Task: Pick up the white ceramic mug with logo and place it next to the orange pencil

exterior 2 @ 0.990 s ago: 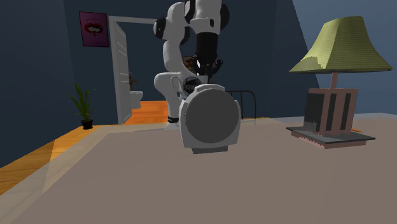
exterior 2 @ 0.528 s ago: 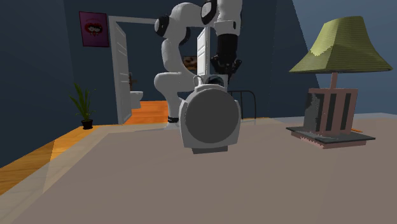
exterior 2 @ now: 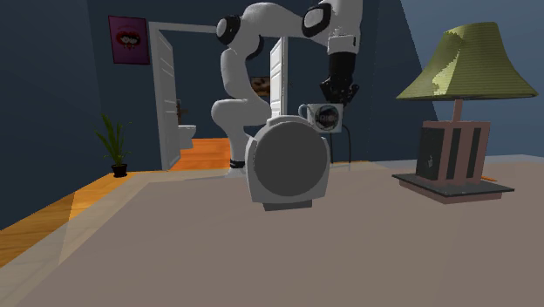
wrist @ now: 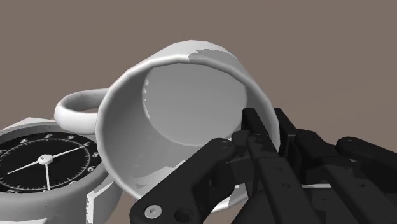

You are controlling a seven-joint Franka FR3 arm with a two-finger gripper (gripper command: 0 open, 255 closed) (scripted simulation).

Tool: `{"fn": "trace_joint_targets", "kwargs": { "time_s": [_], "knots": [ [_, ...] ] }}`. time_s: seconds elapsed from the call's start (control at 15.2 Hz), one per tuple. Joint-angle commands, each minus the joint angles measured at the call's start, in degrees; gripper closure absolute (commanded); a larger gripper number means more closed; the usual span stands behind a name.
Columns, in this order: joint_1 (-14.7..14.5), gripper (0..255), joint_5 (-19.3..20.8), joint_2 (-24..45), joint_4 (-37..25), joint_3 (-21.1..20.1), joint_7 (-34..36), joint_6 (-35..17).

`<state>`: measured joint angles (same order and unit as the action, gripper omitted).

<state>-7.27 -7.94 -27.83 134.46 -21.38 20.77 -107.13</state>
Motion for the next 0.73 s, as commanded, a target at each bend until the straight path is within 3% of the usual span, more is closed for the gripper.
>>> {"fn": "trace_joint_targets", "kwargs": {
  "time_s": [0.0,0.33,0.66],
  "knots": [
    [-0.7,255,-0.5,1.9,-2.0,-2.4,3.1,0.0],
    [-1.6,255,0.0,8.4,-8.5,-8.4,10.9,-0.3],
    [-2.4,255,3.0,16.7,-16.4,-14.4,19.5,-0.2]
  ]
}}
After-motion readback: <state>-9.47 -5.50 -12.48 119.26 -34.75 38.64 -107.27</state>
